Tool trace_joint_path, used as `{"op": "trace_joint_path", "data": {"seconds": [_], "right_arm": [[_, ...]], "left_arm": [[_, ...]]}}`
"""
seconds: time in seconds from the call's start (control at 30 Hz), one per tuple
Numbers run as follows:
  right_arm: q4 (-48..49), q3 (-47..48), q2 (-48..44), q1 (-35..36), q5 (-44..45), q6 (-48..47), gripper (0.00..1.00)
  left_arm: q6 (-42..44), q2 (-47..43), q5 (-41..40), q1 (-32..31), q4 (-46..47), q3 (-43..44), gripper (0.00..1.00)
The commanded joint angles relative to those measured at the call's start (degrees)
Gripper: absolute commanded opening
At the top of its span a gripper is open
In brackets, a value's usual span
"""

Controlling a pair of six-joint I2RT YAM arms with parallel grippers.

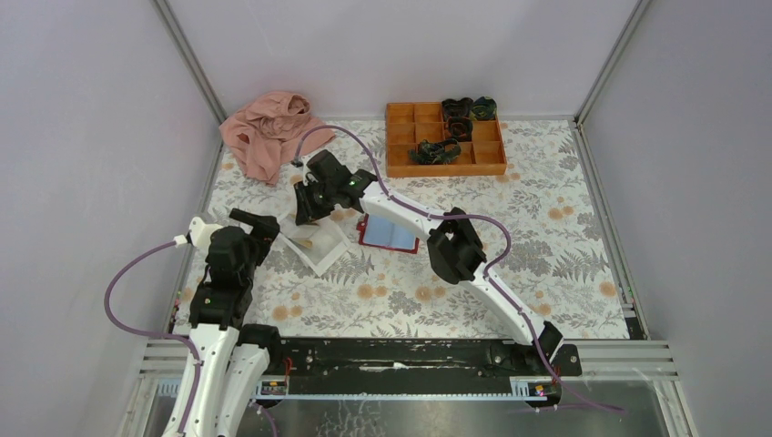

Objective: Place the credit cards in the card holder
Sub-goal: Pick up the credit card from the storage box.

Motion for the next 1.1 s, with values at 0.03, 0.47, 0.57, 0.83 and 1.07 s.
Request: {"op": "trace_joint_path", "data": {"seconds": [0.03,0.47,0.57,0.83,1.07], "right_arm": [[-0.19,2.44,-3.22,0.75,-0.86,0.3,0.27],[0.33,2.14,-5.27,0.79,-0.04,0.49,0.23],[0.13,2.46,-5.41,0.7,0.4,0.24,0.22],[-0.9,1.66,-6.26,0.44,3.26,-1.6,0.19],[-3.98,2.31,-6.28,0.38,10.03,-6.54,0.18]], "left_arm": [[0.64,-0.38,0.5,0.26,0.06,-0.23,0.97],[0.73,-0.32,0.72,0.3,0.16,-0.06,0.97],[0.79,-0.17,0.66,0.32,0.34,0.05,0.97],[0.95,0.4,0.71,0.3,0.76,0.35,0.97],[1.3,1.14,0.76,0.32,1.43,0.48,0.97]]}}
